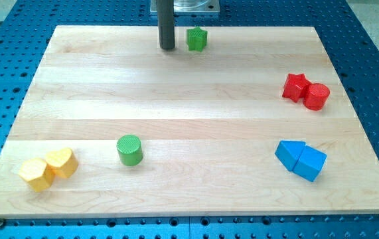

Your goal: Move the green star to the top right of the board

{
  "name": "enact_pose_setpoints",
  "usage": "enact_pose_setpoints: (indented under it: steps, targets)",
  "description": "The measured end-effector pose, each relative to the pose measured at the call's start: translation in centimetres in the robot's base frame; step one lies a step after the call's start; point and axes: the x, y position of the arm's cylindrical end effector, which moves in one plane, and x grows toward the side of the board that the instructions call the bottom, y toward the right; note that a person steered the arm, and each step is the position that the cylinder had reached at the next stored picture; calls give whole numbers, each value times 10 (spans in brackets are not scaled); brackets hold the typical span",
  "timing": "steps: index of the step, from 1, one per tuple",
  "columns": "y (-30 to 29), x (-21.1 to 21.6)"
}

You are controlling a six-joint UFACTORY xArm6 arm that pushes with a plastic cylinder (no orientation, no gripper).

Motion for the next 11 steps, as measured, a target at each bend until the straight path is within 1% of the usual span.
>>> enact_pose_setpoints:
  steps: [1,2,3,4,5,6,8,9,10,11]
  targets:
    - [86,1]
    - [116,18]
    - [90,56]
    - [159,74]
    - [204,32]
    - [147,32]
    - [71,-10]
    - [62,-37]
    - [149,-17]
    - [212,-1]
